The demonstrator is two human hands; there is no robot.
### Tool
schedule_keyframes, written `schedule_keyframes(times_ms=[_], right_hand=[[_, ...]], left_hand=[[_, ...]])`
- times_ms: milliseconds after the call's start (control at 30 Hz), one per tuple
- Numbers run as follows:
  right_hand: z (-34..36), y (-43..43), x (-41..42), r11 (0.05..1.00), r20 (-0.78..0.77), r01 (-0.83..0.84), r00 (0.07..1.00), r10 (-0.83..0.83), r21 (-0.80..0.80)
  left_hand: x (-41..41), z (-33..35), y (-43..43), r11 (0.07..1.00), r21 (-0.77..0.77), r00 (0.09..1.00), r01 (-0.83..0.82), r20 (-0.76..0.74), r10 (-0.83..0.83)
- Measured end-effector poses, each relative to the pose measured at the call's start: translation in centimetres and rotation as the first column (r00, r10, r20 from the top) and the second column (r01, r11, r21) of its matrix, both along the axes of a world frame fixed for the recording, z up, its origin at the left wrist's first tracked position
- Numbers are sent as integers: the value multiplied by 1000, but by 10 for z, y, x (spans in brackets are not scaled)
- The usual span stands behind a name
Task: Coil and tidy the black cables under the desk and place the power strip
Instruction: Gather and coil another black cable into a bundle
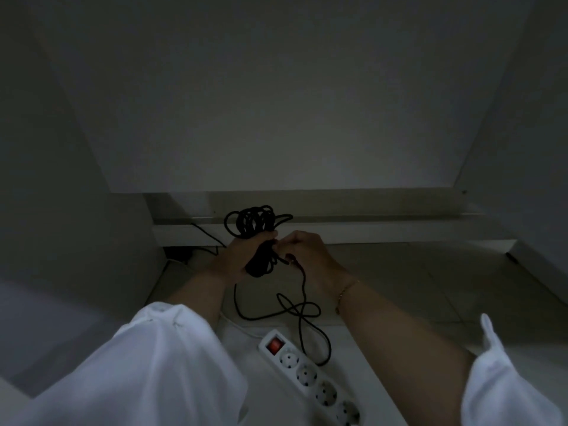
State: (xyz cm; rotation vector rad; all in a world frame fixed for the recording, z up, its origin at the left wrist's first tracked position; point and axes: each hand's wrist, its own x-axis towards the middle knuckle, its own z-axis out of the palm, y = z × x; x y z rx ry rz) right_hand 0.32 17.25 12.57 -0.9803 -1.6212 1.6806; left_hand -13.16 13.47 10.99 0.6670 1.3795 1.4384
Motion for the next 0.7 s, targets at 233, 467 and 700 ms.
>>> schedule_keyframes(times_ms=[233, 467, 700], right_hand=[[6, -1, -9, 991, -143, 78, 985, -93, -106], [12, 4, -14, 990, -138, 133, 982, -127, 36], [9, 4, -14, 982, -236, 72, 965, -113, -173]], left_hand=[[-1, -4, 3, 998, 13, 997, -68, -45, 68], [2, -4, 4, 997, -1, 977, 74, -198, -73], [1, -4, -5, 980, -121, 922, 157, -338, -190]])
